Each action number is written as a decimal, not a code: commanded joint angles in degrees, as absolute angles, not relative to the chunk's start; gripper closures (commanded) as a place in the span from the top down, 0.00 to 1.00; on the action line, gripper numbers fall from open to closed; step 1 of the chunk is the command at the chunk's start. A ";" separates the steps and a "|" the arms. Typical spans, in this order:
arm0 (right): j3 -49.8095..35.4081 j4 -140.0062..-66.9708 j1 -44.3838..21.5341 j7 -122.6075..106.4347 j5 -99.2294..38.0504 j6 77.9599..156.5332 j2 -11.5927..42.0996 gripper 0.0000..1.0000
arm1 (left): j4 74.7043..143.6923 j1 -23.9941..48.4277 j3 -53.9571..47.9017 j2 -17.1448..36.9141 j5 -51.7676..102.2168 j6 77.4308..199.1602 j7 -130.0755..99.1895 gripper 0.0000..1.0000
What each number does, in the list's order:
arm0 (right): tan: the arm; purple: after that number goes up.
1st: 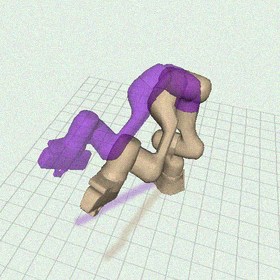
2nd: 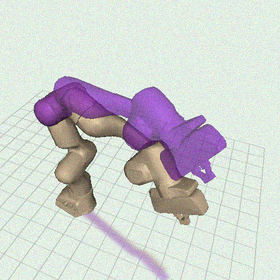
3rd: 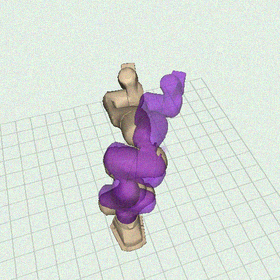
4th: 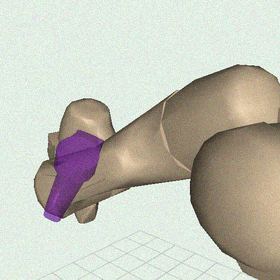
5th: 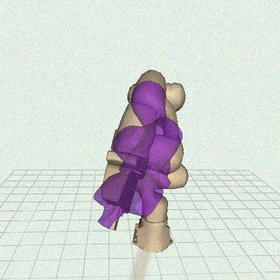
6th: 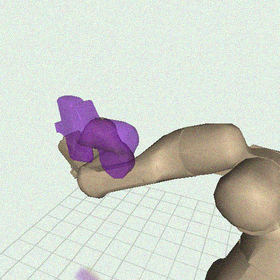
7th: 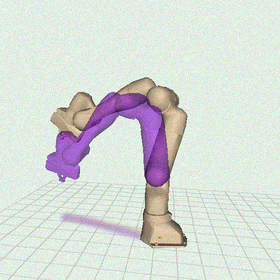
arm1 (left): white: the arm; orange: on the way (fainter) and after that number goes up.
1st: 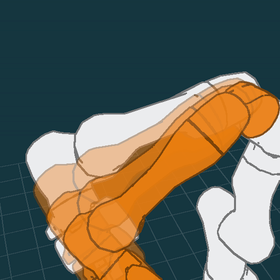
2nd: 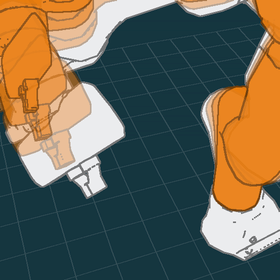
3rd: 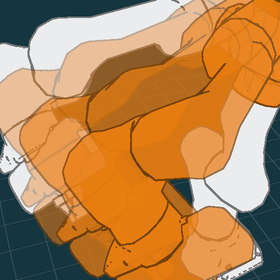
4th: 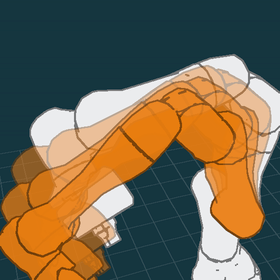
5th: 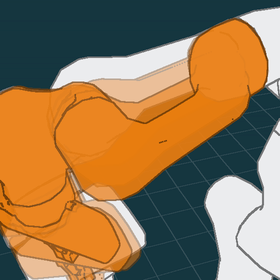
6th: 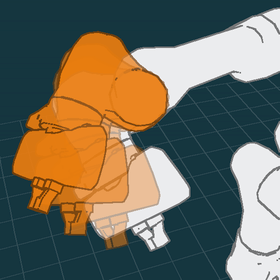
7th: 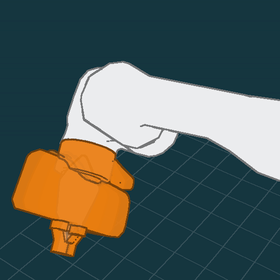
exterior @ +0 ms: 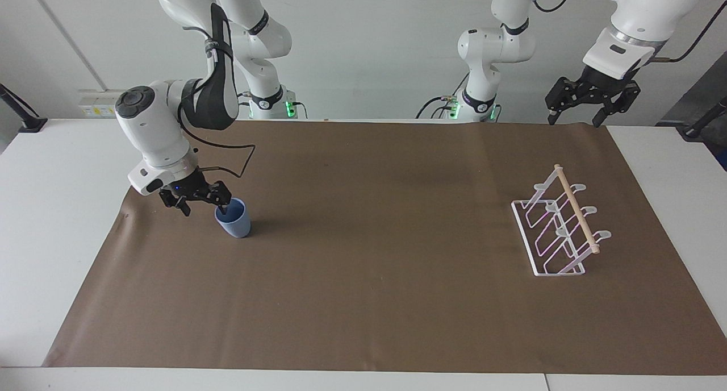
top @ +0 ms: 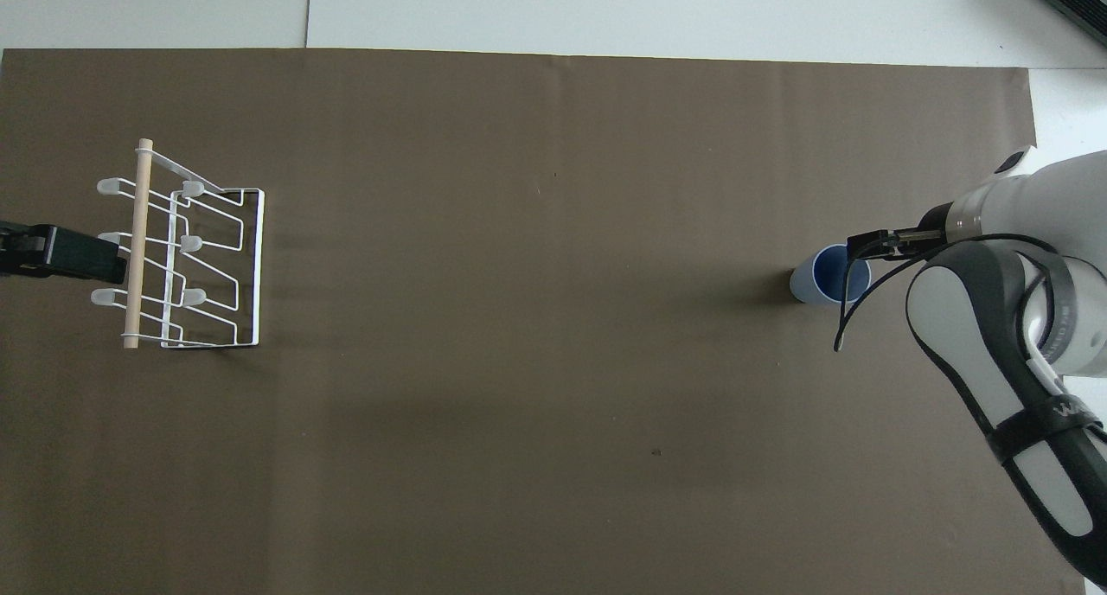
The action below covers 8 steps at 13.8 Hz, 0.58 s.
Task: Hang cup on cup holder
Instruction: 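Move the right gripper to the blue cup rim and grasp it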
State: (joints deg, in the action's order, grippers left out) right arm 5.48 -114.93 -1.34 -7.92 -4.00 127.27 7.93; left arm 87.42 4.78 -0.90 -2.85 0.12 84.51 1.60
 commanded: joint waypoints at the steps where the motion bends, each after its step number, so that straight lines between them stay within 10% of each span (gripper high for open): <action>1: 5.19 -119.00 -1.14 -10.02 -5.27 131.56 6.85 1.00 | 88.59 4.83 -0.70 -4.13 -0.97 84.02 1.93 1.00; 8: 5.19 -119.27 -1.23 -9.76 -5.36 132.98 8.53 1.00 | 88.59 4.83 -0.70 -4.13 -0.97 84.02 1.93 1.00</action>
